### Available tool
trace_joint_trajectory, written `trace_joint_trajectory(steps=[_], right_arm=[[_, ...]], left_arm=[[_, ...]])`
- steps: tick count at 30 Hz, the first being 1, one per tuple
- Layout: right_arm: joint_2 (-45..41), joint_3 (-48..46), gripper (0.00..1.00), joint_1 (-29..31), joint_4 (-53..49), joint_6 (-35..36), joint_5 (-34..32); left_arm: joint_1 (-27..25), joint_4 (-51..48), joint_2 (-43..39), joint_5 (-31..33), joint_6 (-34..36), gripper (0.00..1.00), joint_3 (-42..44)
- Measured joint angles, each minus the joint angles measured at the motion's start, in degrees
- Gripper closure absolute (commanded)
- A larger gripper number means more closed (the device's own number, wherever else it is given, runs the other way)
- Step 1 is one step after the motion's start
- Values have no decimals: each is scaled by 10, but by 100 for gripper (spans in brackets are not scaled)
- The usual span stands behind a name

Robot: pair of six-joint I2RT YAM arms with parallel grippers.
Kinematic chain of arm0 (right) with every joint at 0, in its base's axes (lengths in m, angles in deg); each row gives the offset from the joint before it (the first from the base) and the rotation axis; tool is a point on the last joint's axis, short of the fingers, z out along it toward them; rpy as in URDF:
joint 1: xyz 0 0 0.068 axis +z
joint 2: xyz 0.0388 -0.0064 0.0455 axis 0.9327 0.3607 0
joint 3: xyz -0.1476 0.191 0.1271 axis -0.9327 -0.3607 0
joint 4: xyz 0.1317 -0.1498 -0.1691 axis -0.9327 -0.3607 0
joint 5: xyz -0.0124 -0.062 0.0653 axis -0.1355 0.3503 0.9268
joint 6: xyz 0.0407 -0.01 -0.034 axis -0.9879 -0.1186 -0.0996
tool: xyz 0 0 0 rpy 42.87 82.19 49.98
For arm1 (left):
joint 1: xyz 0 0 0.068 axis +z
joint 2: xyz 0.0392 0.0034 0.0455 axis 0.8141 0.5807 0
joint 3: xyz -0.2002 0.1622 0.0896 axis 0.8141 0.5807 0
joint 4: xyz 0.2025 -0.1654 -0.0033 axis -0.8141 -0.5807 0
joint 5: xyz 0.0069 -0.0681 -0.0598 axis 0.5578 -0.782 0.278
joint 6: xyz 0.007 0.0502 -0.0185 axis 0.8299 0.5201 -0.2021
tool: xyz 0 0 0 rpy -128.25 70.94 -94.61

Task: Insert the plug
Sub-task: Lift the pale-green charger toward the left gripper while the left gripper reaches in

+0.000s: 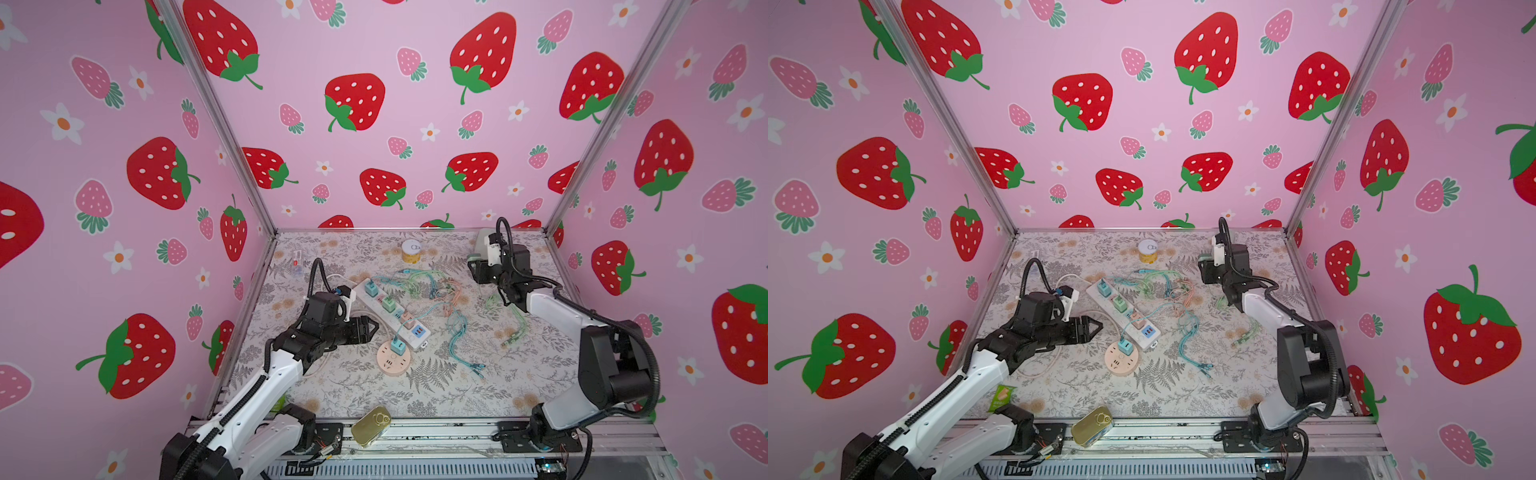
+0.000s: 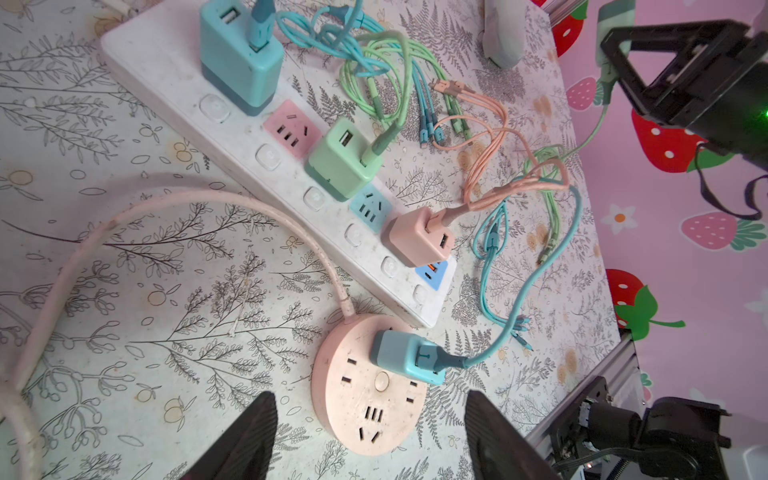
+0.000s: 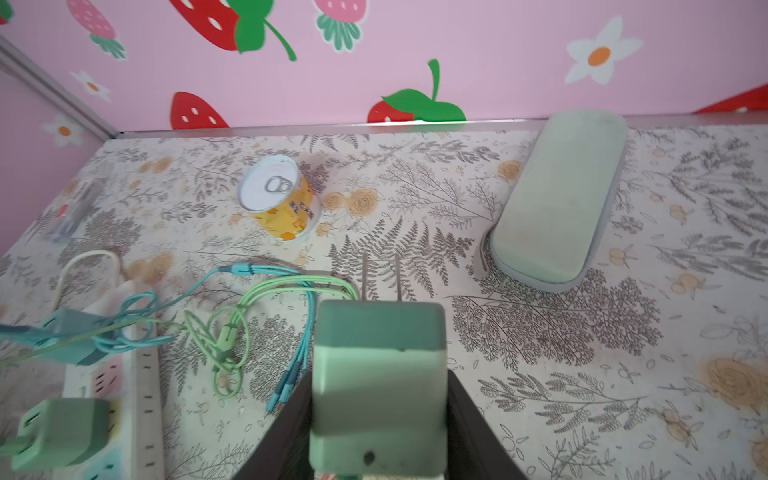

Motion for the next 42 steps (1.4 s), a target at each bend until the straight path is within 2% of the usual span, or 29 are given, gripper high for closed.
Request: trace_joint_trajectory(steps=[8,19,26,42], right_arm=[[-87,-24,67,27,10,53,62],[-170,-46,66,111,8,139,110],[-180,-46,65,162,-11,183,115],[-176,-5,65,258,-69,263,122]], left_arm=[[1,66,14,-77,-21,19,-7],[2,147,27,-172,-49,17,-60],[2,195,52,-225,-79,18,-80],[2,216,91,-281,-106,23,-118]])
